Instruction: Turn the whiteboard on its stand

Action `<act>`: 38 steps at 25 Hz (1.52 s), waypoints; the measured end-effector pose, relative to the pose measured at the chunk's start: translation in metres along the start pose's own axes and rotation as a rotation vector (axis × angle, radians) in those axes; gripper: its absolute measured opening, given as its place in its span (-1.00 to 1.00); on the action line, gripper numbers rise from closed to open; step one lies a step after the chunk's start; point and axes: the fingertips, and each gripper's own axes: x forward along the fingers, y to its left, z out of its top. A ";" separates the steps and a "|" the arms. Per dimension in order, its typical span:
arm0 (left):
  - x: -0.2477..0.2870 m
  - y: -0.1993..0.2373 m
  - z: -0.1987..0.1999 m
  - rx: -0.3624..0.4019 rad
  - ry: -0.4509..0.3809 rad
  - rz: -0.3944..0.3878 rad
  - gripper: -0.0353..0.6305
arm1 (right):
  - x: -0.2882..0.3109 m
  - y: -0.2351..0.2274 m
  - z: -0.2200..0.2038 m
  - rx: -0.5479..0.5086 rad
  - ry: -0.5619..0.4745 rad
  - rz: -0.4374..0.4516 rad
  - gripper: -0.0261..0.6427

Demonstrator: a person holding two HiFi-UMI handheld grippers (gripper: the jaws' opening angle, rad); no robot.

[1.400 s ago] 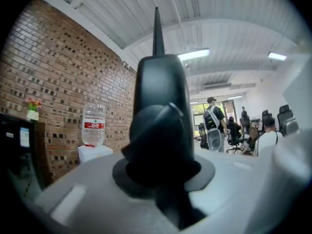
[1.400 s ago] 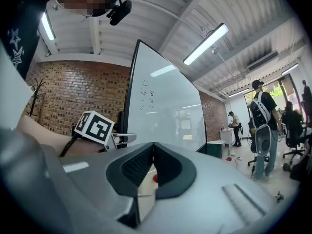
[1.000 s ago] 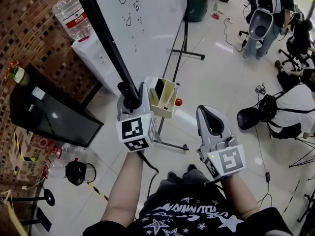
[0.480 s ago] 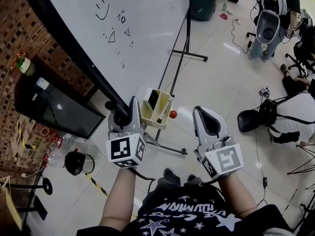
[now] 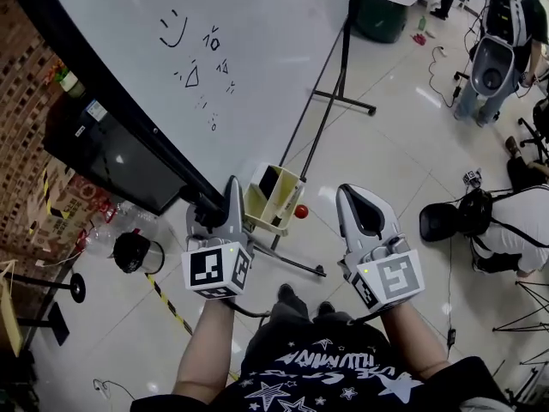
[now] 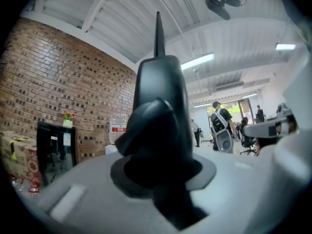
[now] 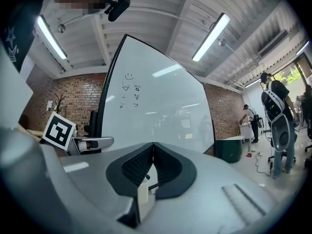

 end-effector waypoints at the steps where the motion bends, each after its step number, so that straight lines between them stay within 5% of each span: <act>1: -0.002 -0.003 0.002 -0.001 0.003 0.006 -0.52 | -0.002 -0.002 0.002 0.003 0.003 0.013 -0.90; 12: -0.058 -0.028 0.029 -0.010 -0.008 0.038 -0.56 | -0.030 0.024 0.013 0.034 0.027 0.168 -0.89; 22: -0.072 -0.028 0.026 -0.020 -0.002 0.063 -0.60 | -0.021 0.041 0.014 -0.006 0.036 0.149 -0.89; 26: -0.140 -0.036 0.026 0.001 0.018 0.126 -0.61 | -0.070 0.083 0.021 -0.018 0.052 0.169 -0.90; 32: -0.137 -0.025 -0.011 0.006 0.026 0.039 -0.61 | -0.047 0.081 0.001 -0.010 0.043 0.020 -0.89; 38: -0.158 -0.022 0.003 0.034 0.033 0.073 -0.61 | -0.058 0.074 0.013 -0.045 0.046 -0.067 -0.90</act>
